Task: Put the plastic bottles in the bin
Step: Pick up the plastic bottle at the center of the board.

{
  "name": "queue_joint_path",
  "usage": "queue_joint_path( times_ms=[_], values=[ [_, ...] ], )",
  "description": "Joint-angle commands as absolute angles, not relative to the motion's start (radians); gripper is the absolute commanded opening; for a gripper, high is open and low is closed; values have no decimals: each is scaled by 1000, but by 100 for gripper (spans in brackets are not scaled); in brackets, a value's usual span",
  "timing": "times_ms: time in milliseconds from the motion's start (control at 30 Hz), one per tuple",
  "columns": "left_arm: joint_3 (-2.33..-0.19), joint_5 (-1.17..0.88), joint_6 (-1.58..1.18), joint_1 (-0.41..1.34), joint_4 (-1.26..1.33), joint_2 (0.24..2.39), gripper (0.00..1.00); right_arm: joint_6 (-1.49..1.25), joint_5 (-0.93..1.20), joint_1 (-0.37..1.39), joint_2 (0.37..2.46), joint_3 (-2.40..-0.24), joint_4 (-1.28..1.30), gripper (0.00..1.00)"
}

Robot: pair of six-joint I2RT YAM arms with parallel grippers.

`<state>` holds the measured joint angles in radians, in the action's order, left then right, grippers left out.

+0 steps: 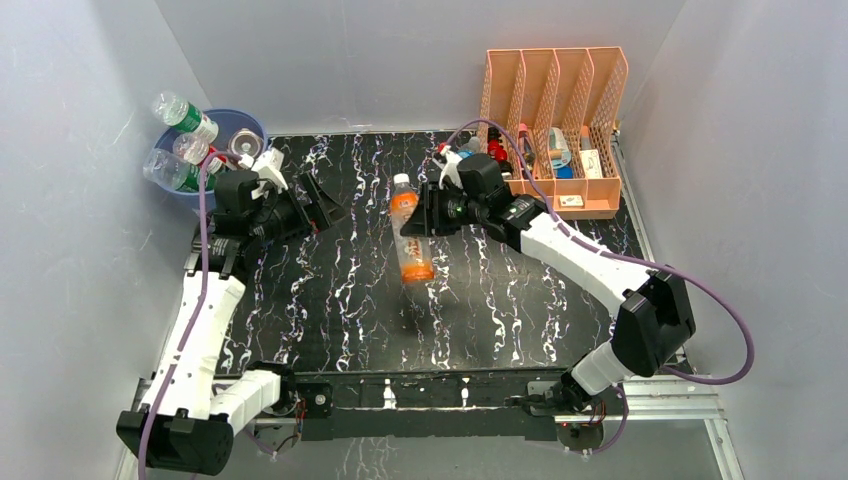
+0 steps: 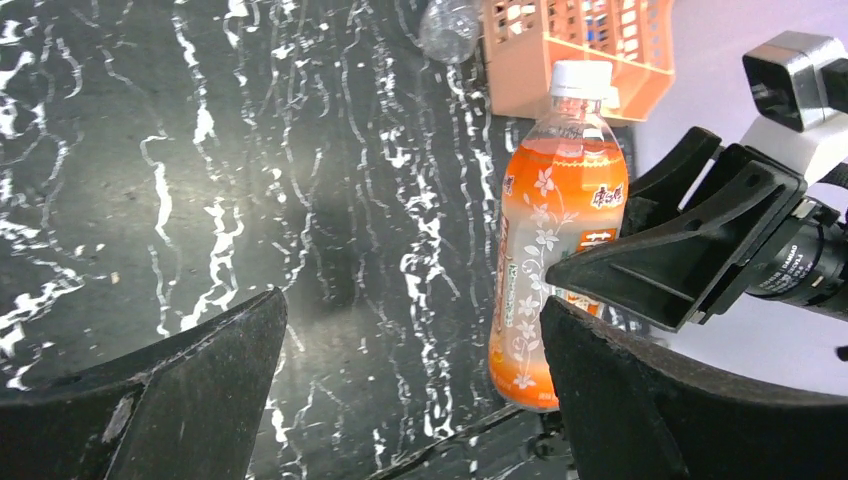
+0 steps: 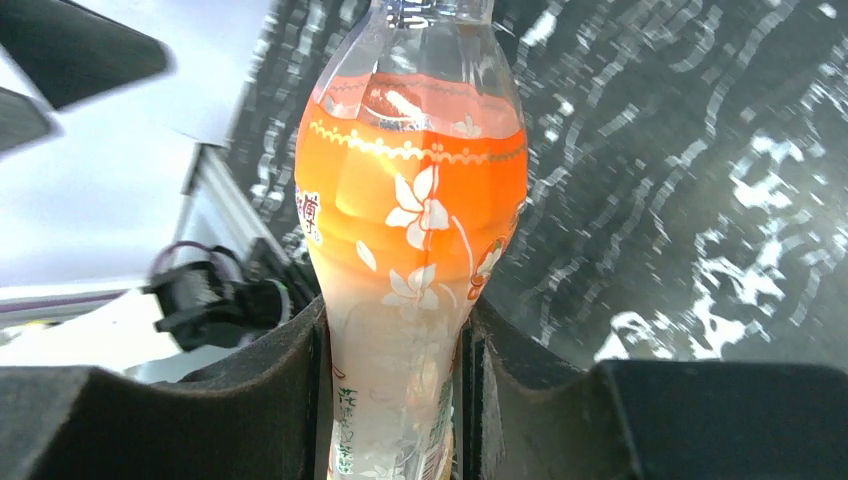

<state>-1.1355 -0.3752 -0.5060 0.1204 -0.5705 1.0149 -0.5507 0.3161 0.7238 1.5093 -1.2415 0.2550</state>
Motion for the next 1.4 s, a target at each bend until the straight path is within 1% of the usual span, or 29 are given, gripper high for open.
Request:
queue_joint_path(
  times_ms=[0, 167, 467, 767, 933, 1000, 1033, 1067, 1167, 1267, 1333, 1367],
  values=[
    [-1118, -467, -633, 126, -409, 952, 98, -639, 473, 721, 1484, -1305, 101, 19],
    [-1094, -440, -707, 131, -324, 931, 98, -699, 563, 735, 1501, -1287, 15, 19],
    [-1058, -426, -748, 163, -213, 966, 98, -694, 598, 799, 1540, -1320, 0, 19],
    [-1061, -329, -711, 244, -208, 1027, 98, -689, 611, 850, 1562, -1332, -7, 18],
    [-1059, -269, -701, 317, -204, 1052, 94, -690, 610, 854, 1560, -1330, -17, 18],
    [-1064, -247, -693, 336, -211, 1065, 89, -690, 612, 854, 1559, -1330, -20, 18],
    [-1067, -243, -692, 341, -214, 1068, 84, -690, 612, 854, 1556, -1330, -21, 18],
    [-1071, -239, -690, 344, -217, 1077, 79, -690, 613, 854, 1554, -1328, -21, 18],
    [-1091, -223, -684, 347, -240, 1094, 58, -687, 609, 855, 1546, -1319, -21, 18],
    [-1115, -198, -673, 353, -274, 1115, 45, -687, 603, 856, 1538, -1310, -21, 18],
    [-1132, -163, -663, 353, -301, 1122, 31, -687, 604, 856, 1533, -1306, -21, 18],
    [-1143, -147, -655, 353, -313, 1125, 26, -687, 604, 856, 1530, -1304, -21, 19]
  ],
)
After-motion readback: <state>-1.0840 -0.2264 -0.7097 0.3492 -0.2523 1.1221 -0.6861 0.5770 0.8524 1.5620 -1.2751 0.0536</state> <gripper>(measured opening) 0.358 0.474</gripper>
